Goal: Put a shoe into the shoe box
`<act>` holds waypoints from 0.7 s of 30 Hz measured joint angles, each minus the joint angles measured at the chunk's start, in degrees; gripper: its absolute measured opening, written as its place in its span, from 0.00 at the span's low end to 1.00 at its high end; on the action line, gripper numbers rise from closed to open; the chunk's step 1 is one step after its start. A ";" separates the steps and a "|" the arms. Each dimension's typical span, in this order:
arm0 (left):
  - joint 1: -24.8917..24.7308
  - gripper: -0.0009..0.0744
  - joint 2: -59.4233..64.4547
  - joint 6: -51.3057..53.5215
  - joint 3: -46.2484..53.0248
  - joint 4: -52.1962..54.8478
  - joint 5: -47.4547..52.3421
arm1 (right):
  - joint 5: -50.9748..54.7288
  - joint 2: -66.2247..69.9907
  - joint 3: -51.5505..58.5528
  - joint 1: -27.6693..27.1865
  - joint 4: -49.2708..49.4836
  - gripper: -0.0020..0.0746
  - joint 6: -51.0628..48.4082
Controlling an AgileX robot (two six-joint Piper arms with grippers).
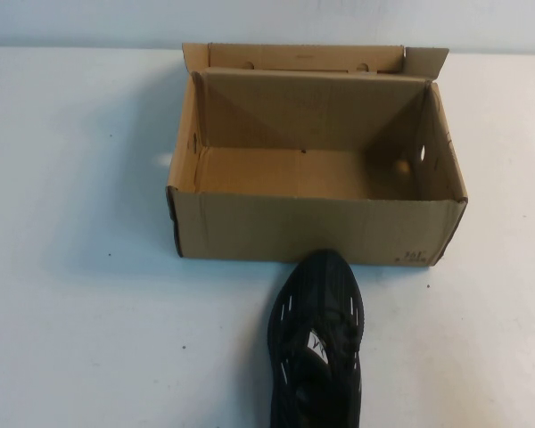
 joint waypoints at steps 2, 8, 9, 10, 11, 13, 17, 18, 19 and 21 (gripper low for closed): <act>0.00 0.01 0.00 0.00 0.00 0.00 -0.65 | -1.39 0.00 0.00 0.00 0.00 0.01 0.00; 0.00 0.01 0.00 -1.61 0.00 -0.11 -13.54 | -14.97 0.00 0.00 0.00 0.10 0.01 0.00; 0.00 0.01 0.00 -2.65 0.00 -0.11 -17.91 | -18.06 0.00 0.00 0.00 0.10 0.01 0.00; 0.00 0.01 0.00 -3.51 0.00 -0.11 -20.89 | -21.05 0.00 0.00 0.00 0.18 0.01 0.00; 0.00 0.01 0.00 -4.72 0.00 -0.11 -24.67 | -23.88 0.00 0.00 0.00 0.32 0.01 0.00; 0.00 0.01 0.00 -6.50 0.00 -0.19 -32.08 | -28.16 0.00 0.00 0.00 0.32 0.01 0.64; 0.00 0.01 -0.09 -8.96 0.00 -0.19 -42.27 | -31.16 0.00 -1.48 0.00 0.56 0.01 4.70; 0.00 0.01 -0.13 -9.38 -0.38 -0.19 -42.90 | -31.30 0.00 -2.52 0.00 0.56 0.01 6.30; 0.00 0.01 -0.13 -9.67 -0.80 -0.19 -42.89 | -31.42 0.00 -3.47 0.00 0.56 0.01 7.66; 0.00 0.01 -0.13 -9.88 -3.53 -0.19 -41.99 | -31.27 0.00 -6.21 0.00 0.56 0.01 11.60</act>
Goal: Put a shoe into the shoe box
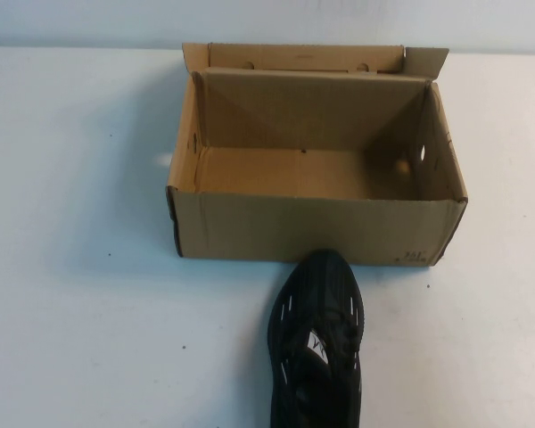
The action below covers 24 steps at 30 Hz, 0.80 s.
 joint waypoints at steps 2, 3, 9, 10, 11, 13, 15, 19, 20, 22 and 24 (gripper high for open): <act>0.00 0.01 0.00 -0.13 -3.12 0.00 2.16 | 1.69 0.00 -3.14 0.00 0.00 0.01 2.74; 0.00 0.01 0.00 -0.13 -5.02 0.11 3.80 | 3.04 0.00 -4.78 0.00 0.00 0.01 3.49; 0.00 0.01 0.00 1.00 -16.14 1.92 16.99 | 11.41 -0.02 -13.26 0.00 0.00 0.01 4.53; 0.00 0.01 0.00 1.03 -17.64 2.15 19.92 | 13.48 0.45 -14.89 0.00 -0.12 0.01 4.53; 0.00 0.01 0.00 1.12 -19.51 2.28 23.07 | 15.98 1.23 -16.67 0.00 -0.12 0.01 4.53; 0.00 0.01 1.06 1.12 -23.41 2.38 29.13 | 21.53 3.42 -19.95 0.00 -0.24 0.01 4.53; 0.00 0.01 3.46 1.12 -27.19 2.55 36.51 | 28.98 6.58 -23.69 0.00 -0.35 0.01 4.53; 0.00 0.01 9.02 1.25 -31.88 2.33 49.76 | 43.74 13.93 -29.71 0.00 -0.58 0.01 4.53; 0.00 0.01 10.24 1.25 -32.31 2.28 51.74 | 47.12 15.97 -30.90 0.00 -0.58 0.01 4.53; 0.00 0.01 11.96 1.37 -32.42 3.03 55.19 | 51.75 19.32 -32.11 0.00 -0.96 0.01 4.40; 0.00 0.01 13.16 1.49 -32.42 4.33 58.81 | 55.58 22.18 -32.22 0.00 -1.88 0.01 2.18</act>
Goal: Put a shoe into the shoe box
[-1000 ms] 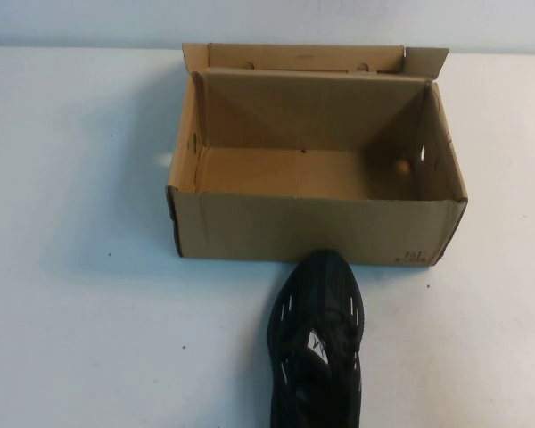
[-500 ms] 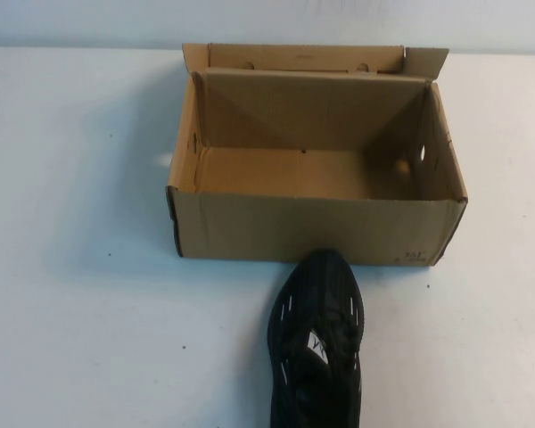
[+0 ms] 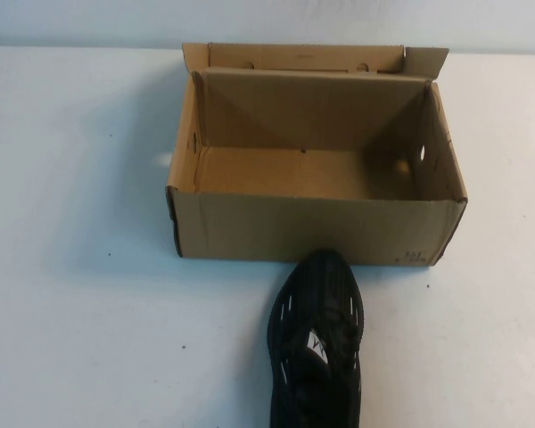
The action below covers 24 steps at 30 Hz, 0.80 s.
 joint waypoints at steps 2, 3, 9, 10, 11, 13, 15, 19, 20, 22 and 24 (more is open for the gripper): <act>0.03 0.01 0.52 0.10 0.23 0.39 2.11 | 2.52 2.05 0.00 0.00 0.44 0.01 -1.78; 0.03 0.01 0.50 0.09 0.47 0.29 2.86 | 3.57 2.79 0.00 0.00 1.56 0.01 -2.30; 0.03 0.01 0.58 0.09 0.89 -0.90 8.61 | 11.62 5.69 0.00 0.00 7.87 0.01 -5.15; 0.13 0.01 0.58 0.09 0.89 -0.90 8.92 | 12.57 6.24 0.00 0.00 8.60 0.01 -6.60; 0.13 0.01 0.70 0.09 0.89 -0.99 9.31 | 13.80 7.06 -0.11 0.00 9.52 0.01 -8.34; 0.13 0.01 1.22 0.09 0.89 -1.12 10.23 | 16.16 9.27 -0.89 0.00 11.62 0.01 -11.92; 0.13 0.01 2.76 0.09 0.51 -1.38 12.07 | 19.00 12.16 -2.64 0.00 13.83 0.01 -15.47; 0.13 0.01 7.65 0.09 -1.58 -3.01 16.07 | 25.59 18.64 -8.19 0.00 17.16 0.01 -20.27; 0.13 0.01 8.91 0.09 -2.00 -3.82 17.11 | 27.66 20.59 -9.82 0.00 18.04 0.01 -21.23; 0.13 0.01 12.21 0.55 -2.91 -5.84 19.56 | 31.10 24.35 -12.61 0.00 19.89 0.01 -22.58; 0.13 0.01 15.67 1.60 -3.28 -7.93 21.79 | 33.93 27.79 -15.05 0.00 22.30 0.01 -23.88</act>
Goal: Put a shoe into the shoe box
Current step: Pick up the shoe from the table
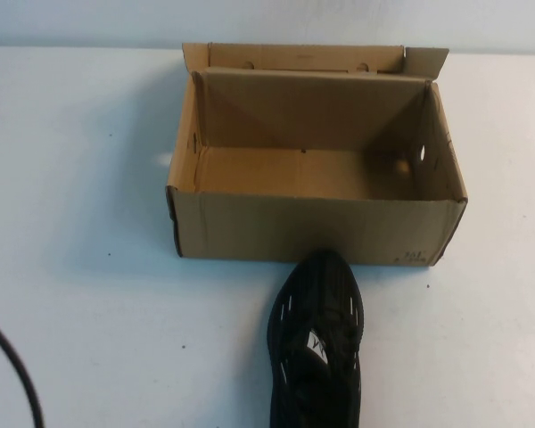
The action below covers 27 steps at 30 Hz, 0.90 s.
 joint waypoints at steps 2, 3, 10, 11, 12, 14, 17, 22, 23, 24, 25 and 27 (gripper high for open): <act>0.00 0.01 2.97 2.07 -0.24 -2.49 1.78 | 1.24 2.53 -1.13 0.42 2.72 0.01 -1.70; 0.00 0.01 4.49 3.04 -0.24 -4.02 2.64 | 1.43 3.72 -1.50 1.01 4.08 0.01 -2.95; 0.00 0.01 11.96 12.76 -0.24 -16.38 5.79 | 1.88 9.64 -1.91 11.72 3.00 0.01 -9.50; 0.00 0.01 12.67 13.79 -0.24 -17.56 6.12 | 1.54 10.41 -1.91 14.00 1.82 0.02 -9.91; 0.00 0.01 13.48 15.06 -0.24 -18.78 6.42 | 1.09 11.14 -1.91 16.25 0.67 0.03 -10.33; 0.00 0.01 14.65 16.06 -0.24 -19.85 6.82 | 0.16 12.45 -1.91 20.66 -1.59 0.06 -11.24; 0.00 0.01 15.59 16.50 -0.24 -20.41 6.82 | -1.76 14.57 -1.95 26.00 -4.42 0.13 -13.05; 0.00 0.01 15.64 16.63 -0.24 -20.52 7.31 | -3.65 18.68 -3.51 32.70 -9.70 0.28 -14.79; 0.00 0.01 15.64 16.63 -0.24 -20.52 7.42 | -3.79 19.81 -4.36 33.77 -10.70 0.31 -14.89; 0.00 0.01 15.64 16.63 -0.24 -20.52 7.43 | -3.79 21.00 -5.36 34.77 -11.58 0.35 -14.89; 0.00 0.01 15.64 16.63 -0.24 -20.52 7.51 | -3.79 22.01 -6.27 35.64 -12.19 0.37 -14.93; 0.00 0.01 15.64 16.63 -0.24 -20.52 7.51 | -3.67 24.62 -8.92 37.11 -13.57 0.43 -14.93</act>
